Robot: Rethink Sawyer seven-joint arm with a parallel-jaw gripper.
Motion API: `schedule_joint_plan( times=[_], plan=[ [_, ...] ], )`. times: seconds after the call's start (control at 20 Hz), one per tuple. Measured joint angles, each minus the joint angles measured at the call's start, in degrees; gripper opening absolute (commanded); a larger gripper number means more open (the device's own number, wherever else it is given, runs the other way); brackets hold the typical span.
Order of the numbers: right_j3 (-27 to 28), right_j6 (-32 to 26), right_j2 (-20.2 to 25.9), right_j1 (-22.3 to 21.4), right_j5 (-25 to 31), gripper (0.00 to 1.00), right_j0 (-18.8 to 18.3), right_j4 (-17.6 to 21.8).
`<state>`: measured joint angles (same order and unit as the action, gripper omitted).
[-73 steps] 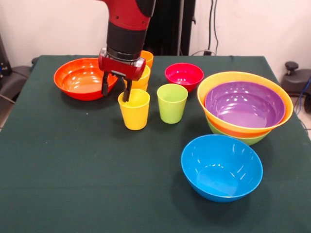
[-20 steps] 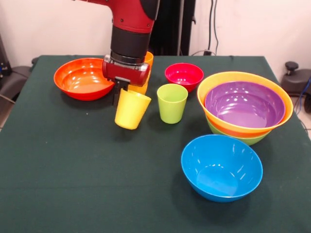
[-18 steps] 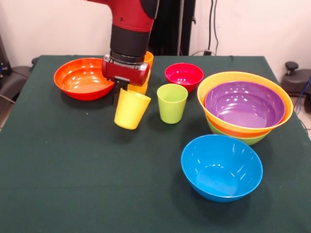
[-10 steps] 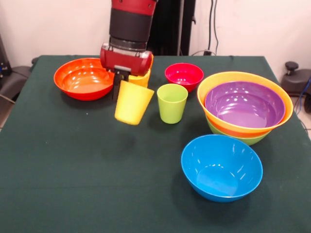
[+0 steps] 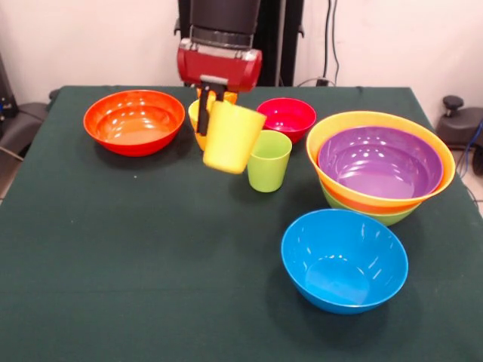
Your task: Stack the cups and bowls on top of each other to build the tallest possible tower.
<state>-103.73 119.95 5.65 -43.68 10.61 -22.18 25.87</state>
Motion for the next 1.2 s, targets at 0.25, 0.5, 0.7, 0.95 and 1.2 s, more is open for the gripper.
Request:
schedule_joint_plan(
  times=[0.25,0.5,0.7,0.95,1.2],
  plan=[
    [-1.76,0.0,3.11,-3.18,4.41,0.0,-1.15,-2.42],
    [-2.04,0.0,5.11,-4.91,7.53,0.0,-1.99,-3.81],
    [-2.23,0.0,6.29,-5.98,8.6,0.0,-2.34,-4.87],
    [-2.51,0.0,7.32,-7.45,9.82,0.0,-2.16,-5.94],
    [-2.54,0.0,7.36,-8.43,10.95,0.0,-1.02,-7.05]
  ],
)
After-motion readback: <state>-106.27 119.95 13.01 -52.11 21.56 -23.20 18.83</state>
